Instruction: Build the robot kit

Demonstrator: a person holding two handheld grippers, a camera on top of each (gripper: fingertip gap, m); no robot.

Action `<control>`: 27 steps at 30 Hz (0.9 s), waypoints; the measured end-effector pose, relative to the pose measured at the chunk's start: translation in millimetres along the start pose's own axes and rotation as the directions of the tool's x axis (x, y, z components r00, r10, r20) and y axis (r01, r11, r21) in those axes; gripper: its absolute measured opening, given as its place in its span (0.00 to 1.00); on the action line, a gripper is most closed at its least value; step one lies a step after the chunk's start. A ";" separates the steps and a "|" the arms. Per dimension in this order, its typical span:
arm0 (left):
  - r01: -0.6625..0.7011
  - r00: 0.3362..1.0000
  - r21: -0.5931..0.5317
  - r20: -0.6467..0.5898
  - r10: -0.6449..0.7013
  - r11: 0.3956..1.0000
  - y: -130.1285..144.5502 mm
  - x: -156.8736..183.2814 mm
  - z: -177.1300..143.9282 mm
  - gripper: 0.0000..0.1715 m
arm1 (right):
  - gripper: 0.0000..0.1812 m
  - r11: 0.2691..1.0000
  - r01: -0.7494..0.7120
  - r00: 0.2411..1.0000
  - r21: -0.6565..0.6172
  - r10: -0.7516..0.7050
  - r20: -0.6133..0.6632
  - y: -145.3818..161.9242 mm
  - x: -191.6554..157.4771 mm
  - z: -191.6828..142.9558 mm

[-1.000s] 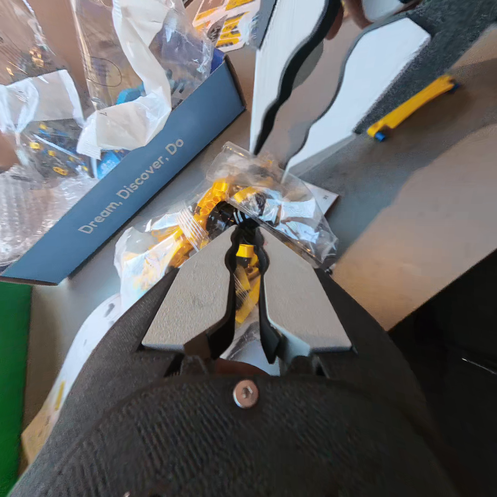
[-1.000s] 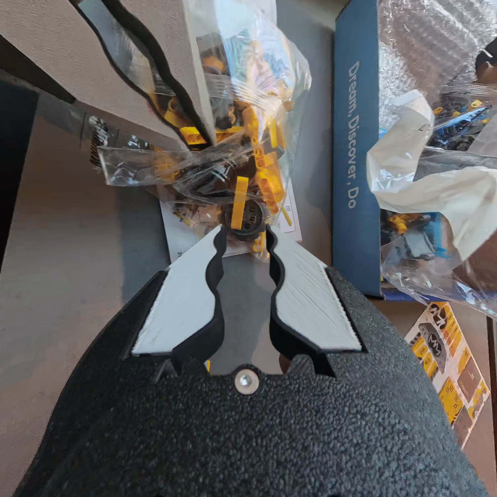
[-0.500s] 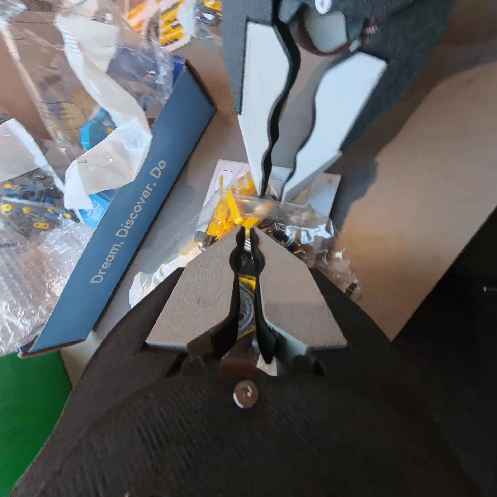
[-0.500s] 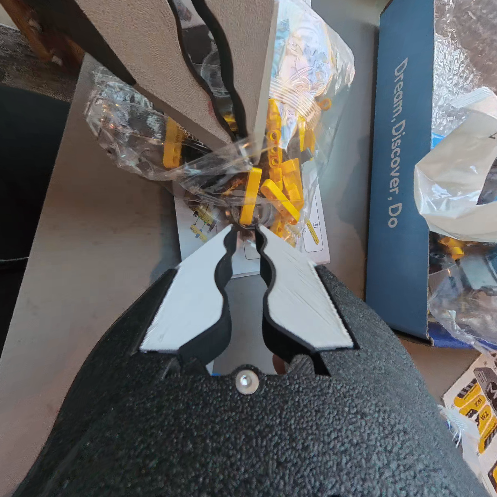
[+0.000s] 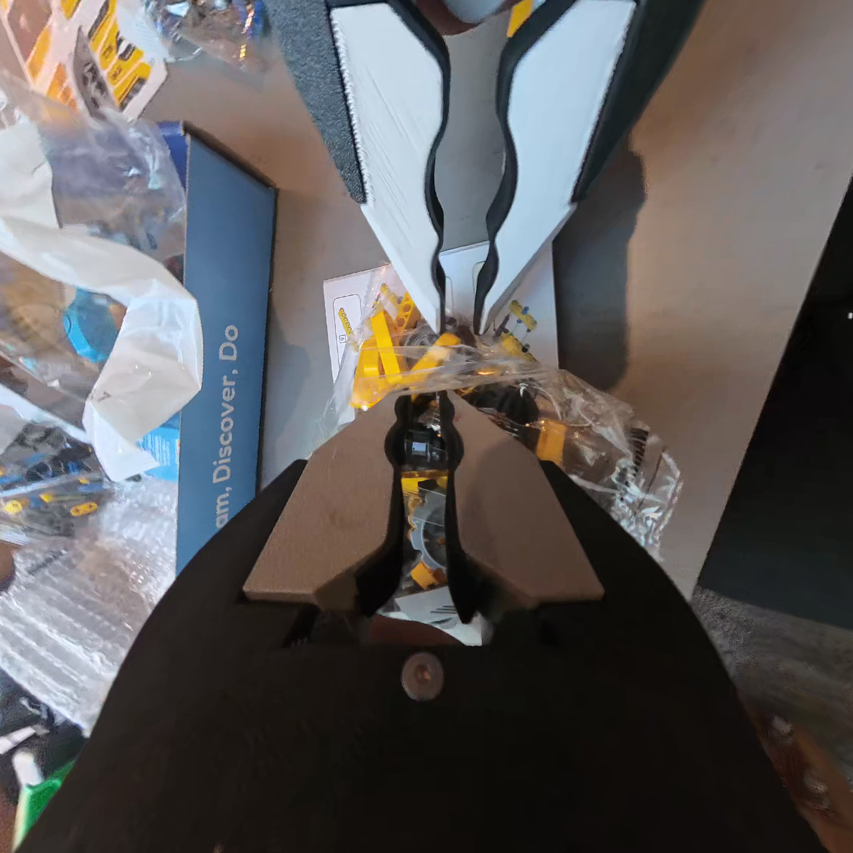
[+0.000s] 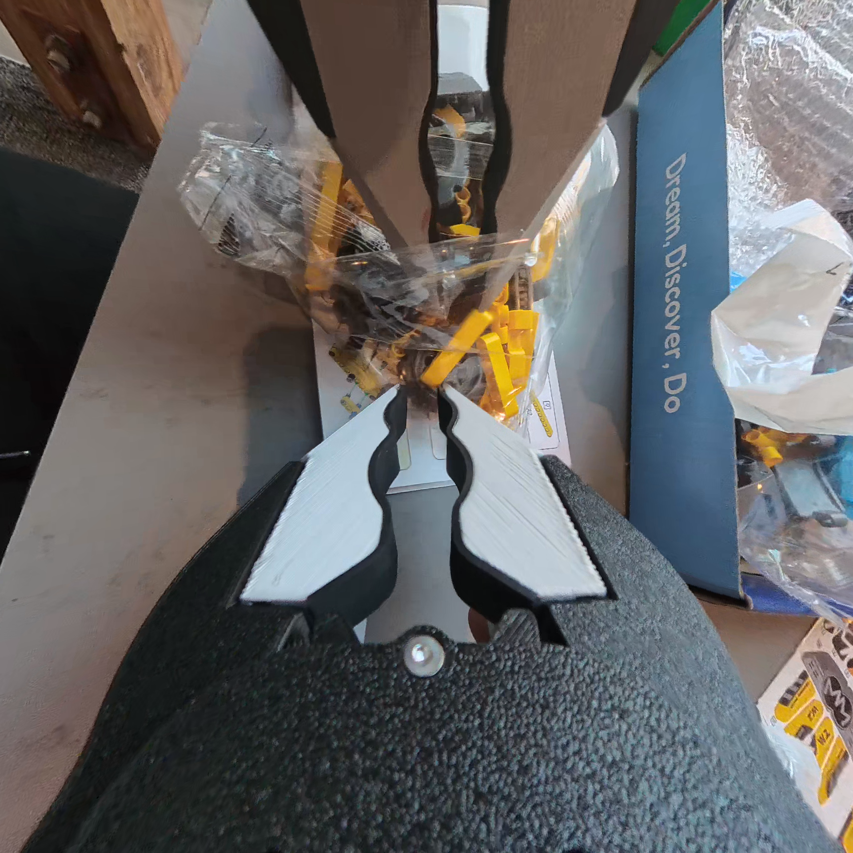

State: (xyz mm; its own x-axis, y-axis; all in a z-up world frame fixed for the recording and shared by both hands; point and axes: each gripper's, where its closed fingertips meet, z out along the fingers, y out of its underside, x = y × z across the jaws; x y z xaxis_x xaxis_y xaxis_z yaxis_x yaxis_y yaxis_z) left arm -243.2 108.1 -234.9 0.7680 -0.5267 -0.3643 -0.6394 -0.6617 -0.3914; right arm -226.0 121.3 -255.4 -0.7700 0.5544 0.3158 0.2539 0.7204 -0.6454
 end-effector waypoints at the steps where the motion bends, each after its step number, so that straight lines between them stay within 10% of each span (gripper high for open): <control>1: -0.032 0.999 -0.006 -0.015 0.032 0.999 0.4 1.3 0.1 0.05 | 0.07 1.000 0.007 1.000 0.004 -0.007 0.008 -0.2 -2.7 0.0; 15: -0.159 0.978 -0.012 -0.140 0.156 0.987 -5.6 -0.3 0.8 0.14 | 0.13 0.999 -0.050 0.999 0.010 0.050 -0.013 -2.7 5.2 1.7; 27: -0.105 0.987 -0.001 -0.123 0.104 0.995 -0.1 -4.5 5.2 0.13 | 0.11 0.918 -0.395 0.919 0.027 0.395 0.007 -5.2 17.4 11.5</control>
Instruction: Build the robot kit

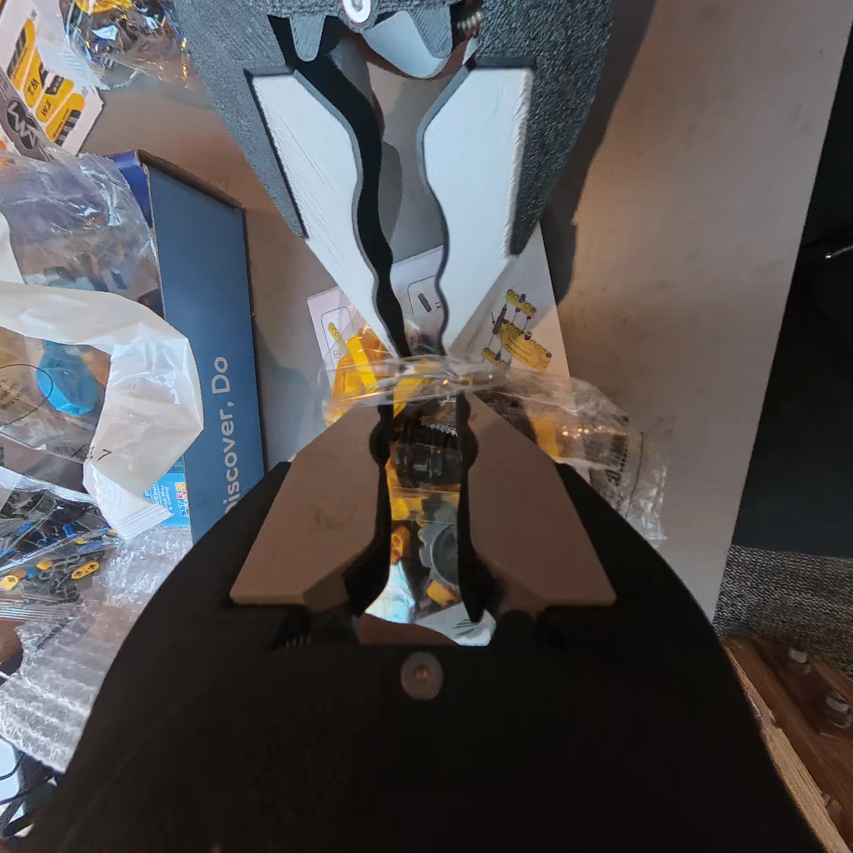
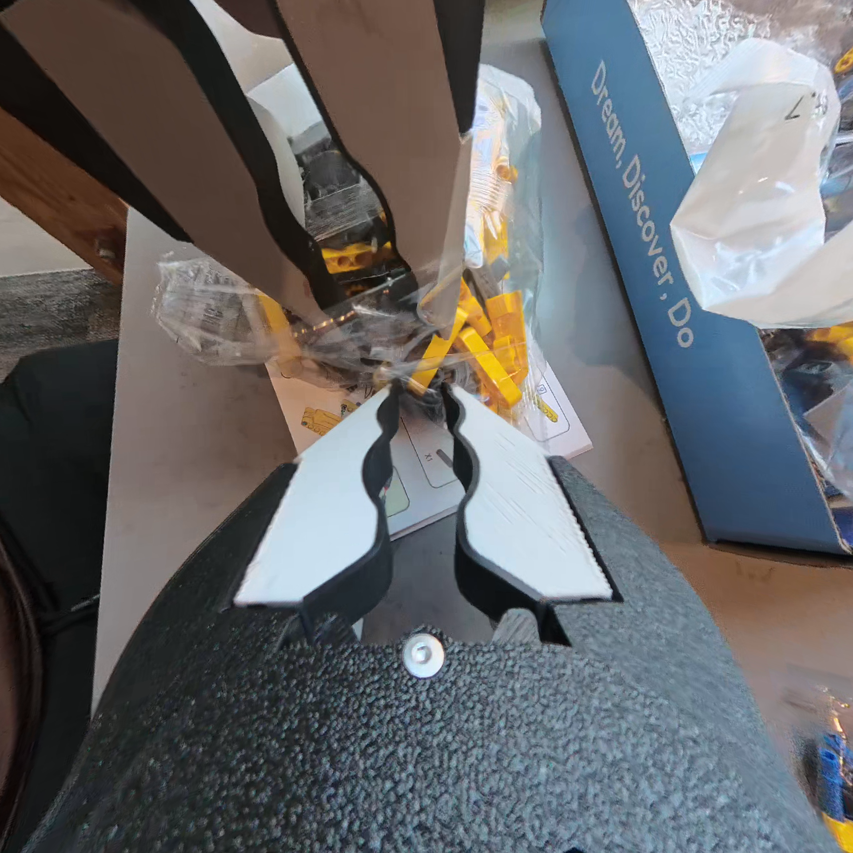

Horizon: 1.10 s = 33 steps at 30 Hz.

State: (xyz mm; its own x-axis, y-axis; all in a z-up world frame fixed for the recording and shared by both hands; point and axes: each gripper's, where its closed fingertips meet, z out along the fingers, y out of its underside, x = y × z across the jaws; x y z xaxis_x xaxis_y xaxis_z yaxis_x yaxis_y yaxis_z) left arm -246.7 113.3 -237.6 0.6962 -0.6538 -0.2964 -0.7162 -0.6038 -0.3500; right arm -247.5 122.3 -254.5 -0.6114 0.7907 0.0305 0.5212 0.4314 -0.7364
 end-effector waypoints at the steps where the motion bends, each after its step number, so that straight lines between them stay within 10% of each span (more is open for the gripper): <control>1: -0.003 1.000 -0.001 0.003 0.003 1.000 0.5 -0.1 0.5 0.13 | 0.08 1.000 -0.005 1.000 -0.002 0.005 -0.010 -0.1 0.9 0.7; 10: -0.052 0.998 -0.078 0.034 0.055 0.996 12.4 -10.3 -7.6 0.09 | 0.02 0.996 0.094 0.994 -0.006 -0.095 -0.048 3.2 -0.6 -3.2; 19: 0.069 0.996 0.096 0.043 -0.073 0.993 0.3 -1.8 -26.5 0.08 | 0.16 0.979 -0.185 0.983 0.089 0.185 -0.001 -2.5 1.9 -30.5; 25: 0.104 0.992 0.178 0.047 -0.114 0.978 -2.2 12.2 -32.7 0.08 | 0.22 0.891 -0.395 0.905 0.223 0.335 0.261 -35.9 -33.6 -57.3; 33: 0.283 0.959 0.236 -0.051 -0.279 0.930 -1.6 15.5 -39.7 0.02 | 0.36 0.977 -0.177 0.980 0.118 0.187 -0.074 -27.2 -42.2 -27.7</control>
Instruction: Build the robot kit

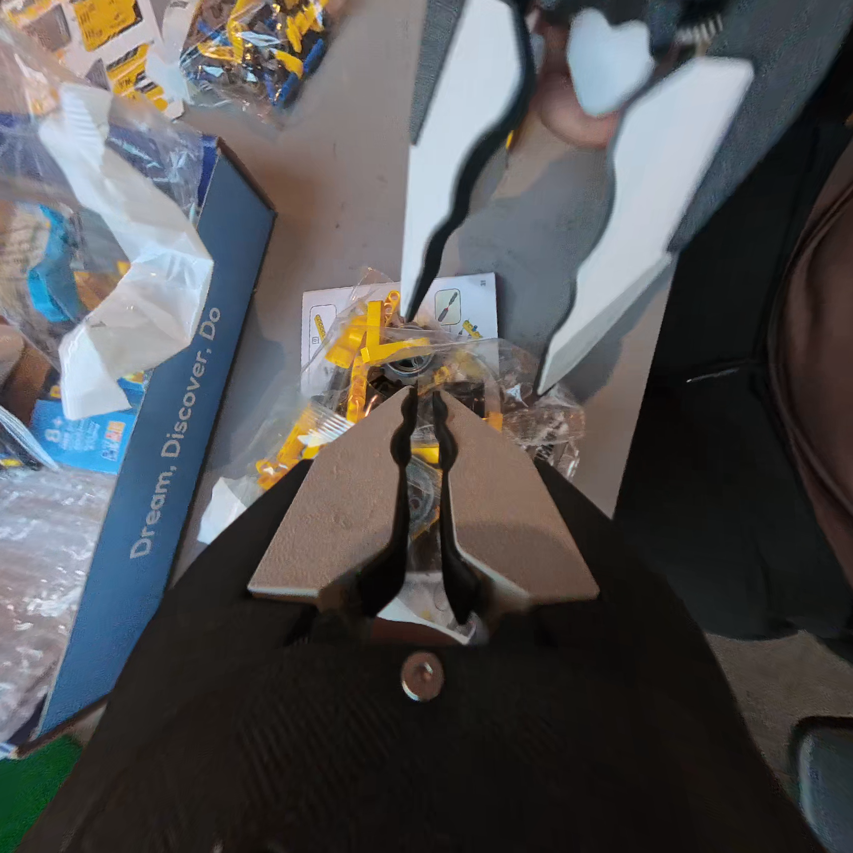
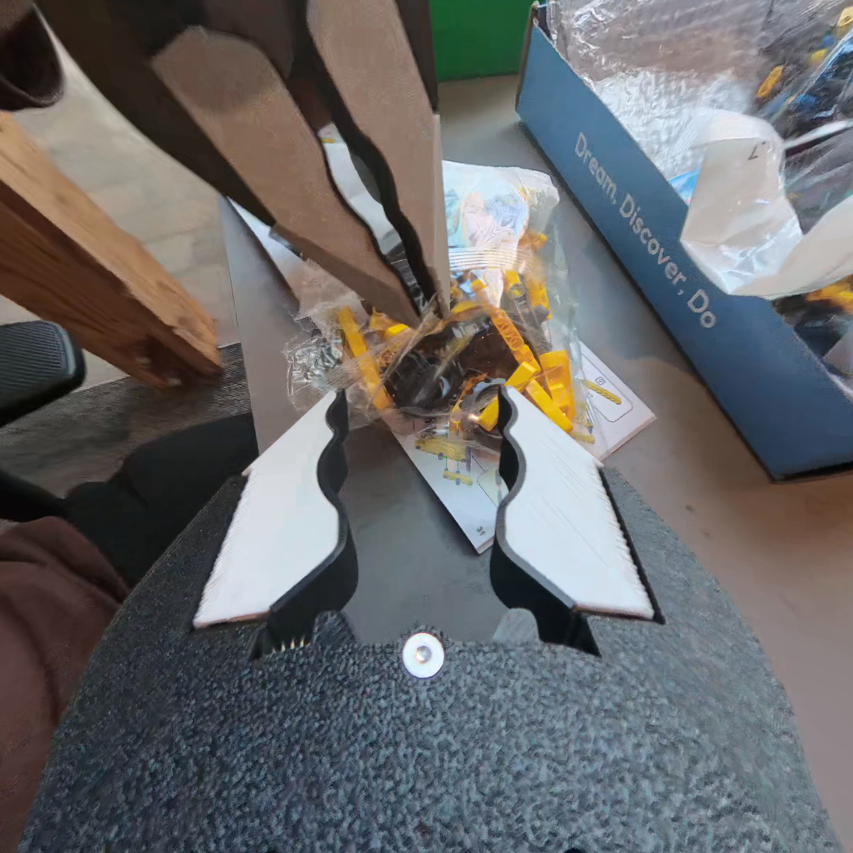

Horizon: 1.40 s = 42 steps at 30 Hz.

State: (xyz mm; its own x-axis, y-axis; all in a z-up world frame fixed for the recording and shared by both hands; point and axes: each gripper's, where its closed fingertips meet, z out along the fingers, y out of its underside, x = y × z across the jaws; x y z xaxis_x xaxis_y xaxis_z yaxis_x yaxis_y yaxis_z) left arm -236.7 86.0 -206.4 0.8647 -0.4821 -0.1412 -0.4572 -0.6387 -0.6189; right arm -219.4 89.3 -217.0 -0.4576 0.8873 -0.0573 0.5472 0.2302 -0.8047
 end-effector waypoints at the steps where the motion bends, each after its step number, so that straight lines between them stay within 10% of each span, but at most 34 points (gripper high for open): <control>1: 0.041 0.999 0.009 -0.029 -0.041 0.999 -2.1 2.3 -3.2 0.02 | 0.35 1.000 0.025 1.000 0.009 -0.025 -0.014 -1.8 -3.7 1.0; 7: 0.090 0.987 0.155 -0.145 -0.067 0.984 -28.4 22.1 -29.1 0.01 | 0.10 0.996 0.086 0.994 0.005 -0.085 -0.072 -1.6 -3.3 2.8; 16: -0.044 0.997 -0.141 0.050 0.051 0.989 31.9 20.0 -3.4 0.05 | 0.05 0.986 -0.136 0.984 0.097 0.123 0.128 -5.4 -0.1 -10.0; 26: -0.007 0.986 0.122 0.164 -0.014 0.992 -6.0 19.4 11.0 0.03 | 0.06 0.872 -0.480 0.827 0.098 0.413 0.382 -10.5 9.1 -23.0; 31: 0.052 0.976 0.226 0.193 -0.097 0.973 -14.3 15.2 11.4 0.01 | 0.20 0.902 -0.427 0.821 0.060 0.359 0.444 -14.5 -2.8 -32.8; 42: 0.053 0.942 0.110 0.323 -0.086 0.993 6.2 10.6 7.5 0.01 | 0.21 0.998 -0.070 0.988 0.005 0.068 0.141 -5.5 3.2 -44.4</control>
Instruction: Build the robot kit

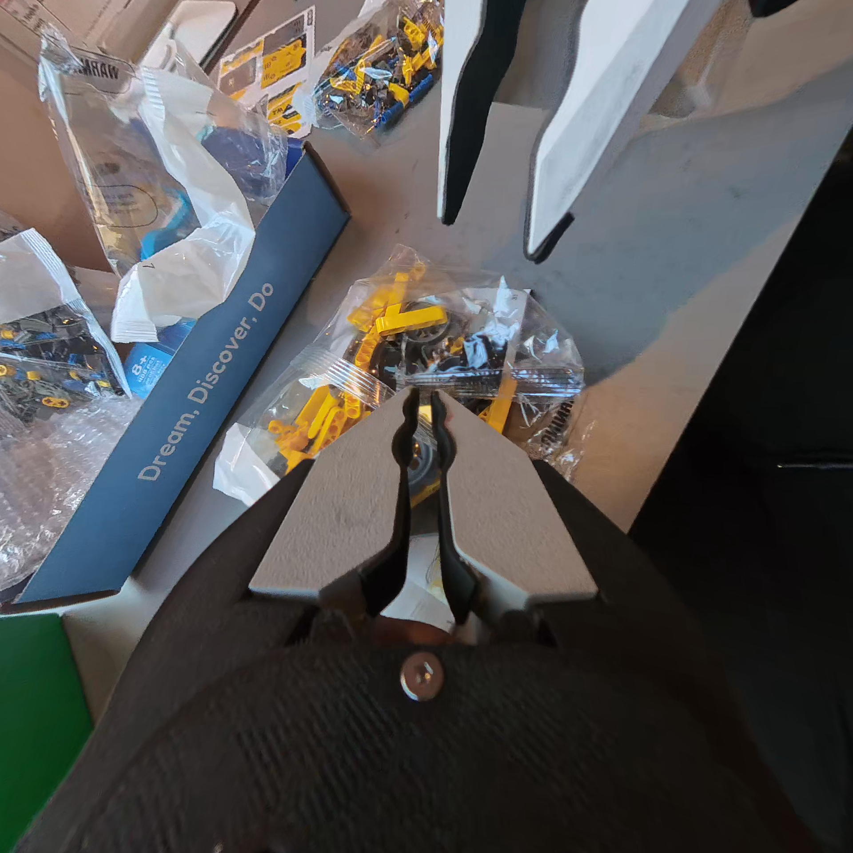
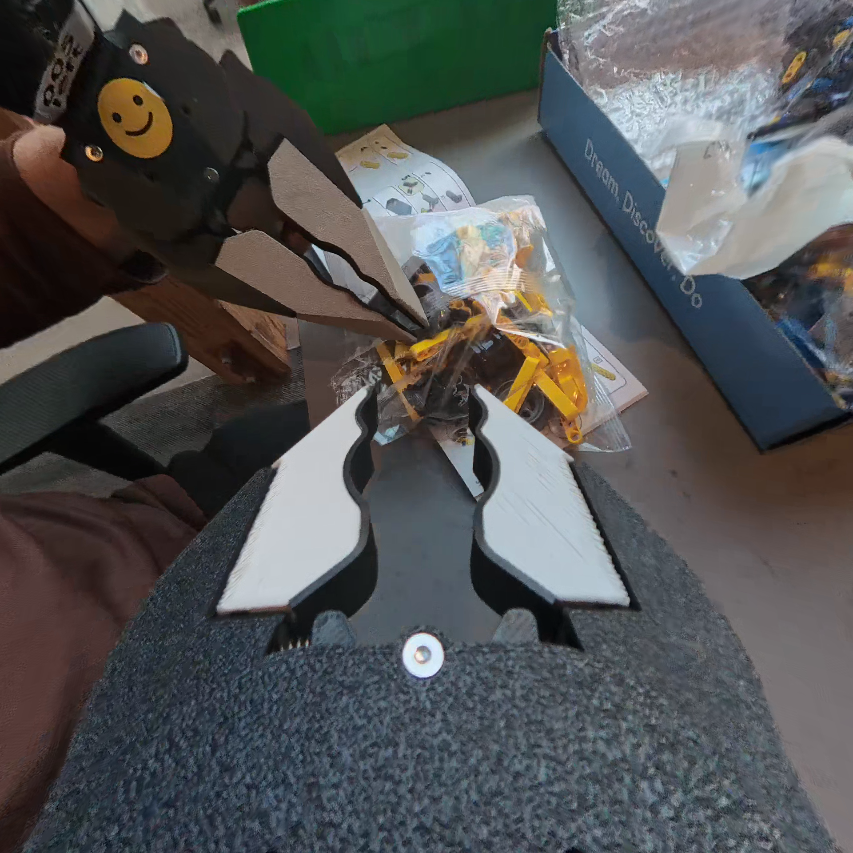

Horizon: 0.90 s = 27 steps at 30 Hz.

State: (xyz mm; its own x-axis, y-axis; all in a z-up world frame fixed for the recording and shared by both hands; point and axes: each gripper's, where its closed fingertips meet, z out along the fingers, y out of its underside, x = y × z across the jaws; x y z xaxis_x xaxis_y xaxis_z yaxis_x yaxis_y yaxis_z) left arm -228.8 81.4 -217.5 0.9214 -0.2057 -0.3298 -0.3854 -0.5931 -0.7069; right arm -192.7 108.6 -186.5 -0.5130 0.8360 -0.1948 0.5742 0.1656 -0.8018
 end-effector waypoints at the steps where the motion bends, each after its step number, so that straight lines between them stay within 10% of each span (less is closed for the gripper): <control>1: 0.000 1.000 -0.001 0.003 0.000 1.000 0.5 1.8 0.2 0.01 | 0.21 0.998 0.057 0.998 -0.003 -0.057 -0.021 -1.5 -3.9 0.5; 15: 0.019 0.980 -0.030 -0.199 -0.025 0.999 -18.4 1.0 6.9 0.29 | 0.23 0.982 0.180 0.983 -0.056 -0.181 -0.018 1.7 -18.5 -8.0; 22: 0.071 0.899 -0.043 -0.430 -0.082 0.997 -31.1 18.3 7.6 0.03 | 0.23 0.961 0.274 0.961 -0.033 -0.275 -0.027 -4.3 -24.6 -17.1; 27: 0.384 0.736 -0.186 -0.530 -0.421 0.904 -43.9 12.3 -6.7 0.01 | 0.30 0.937 0.345 0.933 -0.060 -0.349 -0.087 -2.8 -22.2 -18.2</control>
State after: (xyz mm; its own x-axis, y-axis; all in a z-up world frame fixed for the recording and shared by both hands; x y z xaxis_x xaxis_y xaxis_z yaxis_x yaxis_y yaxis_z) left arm -200.2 99.7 -186.3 0.8668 -0.3144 0.3870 0.0145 -0.7599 -0.6499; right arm -171.3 99.1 -169.6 -0.6236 0.7677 0.1476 0.3990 0.4749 -0.7844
